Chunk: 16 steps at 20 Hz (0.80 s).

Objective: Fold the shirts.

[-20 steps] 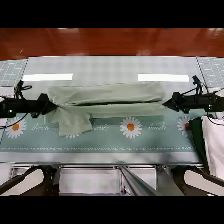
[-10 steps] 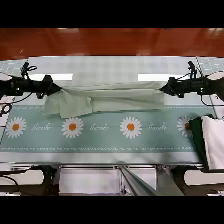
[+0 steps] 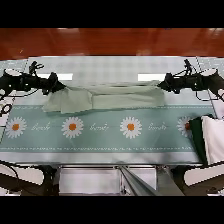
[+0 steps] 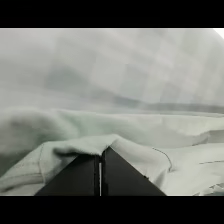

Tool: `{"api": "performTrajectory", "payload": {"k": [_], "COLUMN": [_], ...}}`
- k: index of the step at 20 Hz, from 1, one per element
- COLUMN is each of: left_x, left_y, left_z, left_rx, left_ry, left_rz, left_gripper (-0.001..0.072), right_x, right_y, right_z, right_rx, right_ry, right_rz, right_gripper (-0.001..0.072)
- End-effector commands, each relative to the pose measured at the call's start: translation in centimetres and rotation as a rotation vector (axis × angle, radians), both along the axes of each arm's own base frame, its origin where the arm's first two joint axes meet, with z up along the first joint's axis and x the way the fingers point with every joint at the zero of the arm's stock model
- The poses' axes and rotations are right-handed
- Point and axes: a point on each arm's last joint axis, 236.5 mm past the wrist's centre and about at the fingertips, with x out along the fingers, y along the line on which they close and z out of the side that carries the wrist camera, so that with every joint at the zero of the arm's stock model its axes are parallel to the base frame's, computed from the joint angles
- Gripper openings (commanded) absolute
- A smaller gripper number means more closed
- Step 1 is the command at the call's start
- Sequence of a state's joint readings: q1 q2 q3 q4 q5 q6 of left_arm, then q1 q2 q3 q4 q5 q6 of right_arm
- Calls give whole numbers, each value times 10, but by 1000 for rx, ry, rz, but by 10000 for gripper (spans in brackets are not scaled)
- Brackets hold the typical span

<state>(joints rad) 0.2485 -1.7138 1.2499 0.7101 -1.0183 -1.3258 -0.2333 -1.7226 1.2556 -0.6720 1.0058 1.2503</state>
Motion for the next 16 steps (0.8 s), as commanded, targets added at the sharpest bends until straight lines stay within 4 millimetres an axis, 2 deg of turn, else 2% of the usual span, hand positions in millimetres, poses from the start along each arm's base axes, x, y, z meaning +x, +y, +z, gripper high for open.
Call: {"api": "performTrajectory", "payload": {"k": [1, 2, 3, 4, 6, 9, 11, 12, 14, 16], "left_x": [2, 3, 4, 2, 0, -7, -17, -27, -51, -77], "left_y": [-1, -3, -7, -11, -9, 10, 26, 34, 43, 40], "left_z": [-11, -11, -8, -1, 21, 80, 124, 141, 163, 176], "left_rx": [5, 0, -12, -29, -56, -51, 8, 53, 164, 234], "left_ry": [8, 9, 6, 6, -4, -100, -204, -239, -298, -381], "left_rz": [-2, -1, -3, -24, -80, -150, -143, -128, -92, -15], "left_gripper": [23, 71, 296, 503, 508, 508, 508, 508, 508, 508], "right_x": [5, 6, 6, 6, 0, -13, -32, -44, -68, -84], "right_y": [-1, -2, -2, -4, -21, -61, -104, -126, -162, -177], "right_z": [-6, -6, -5, -3, 9, 59, 92, 102, 114, 104], "right_rx": [5, 3, 9, 8, -7, 30, -33, -103, -232, -274], "right_ry": [3, 0, 1, -2, 3, -19, -59, -66, -78, -92], "right_rz": [-18, -24, -28, -29, -6, -23, -70, -88, -153, -254], "right_gripper": [84, 242, 405, 415, 415, 415, 415, 415, 415, 415]}}
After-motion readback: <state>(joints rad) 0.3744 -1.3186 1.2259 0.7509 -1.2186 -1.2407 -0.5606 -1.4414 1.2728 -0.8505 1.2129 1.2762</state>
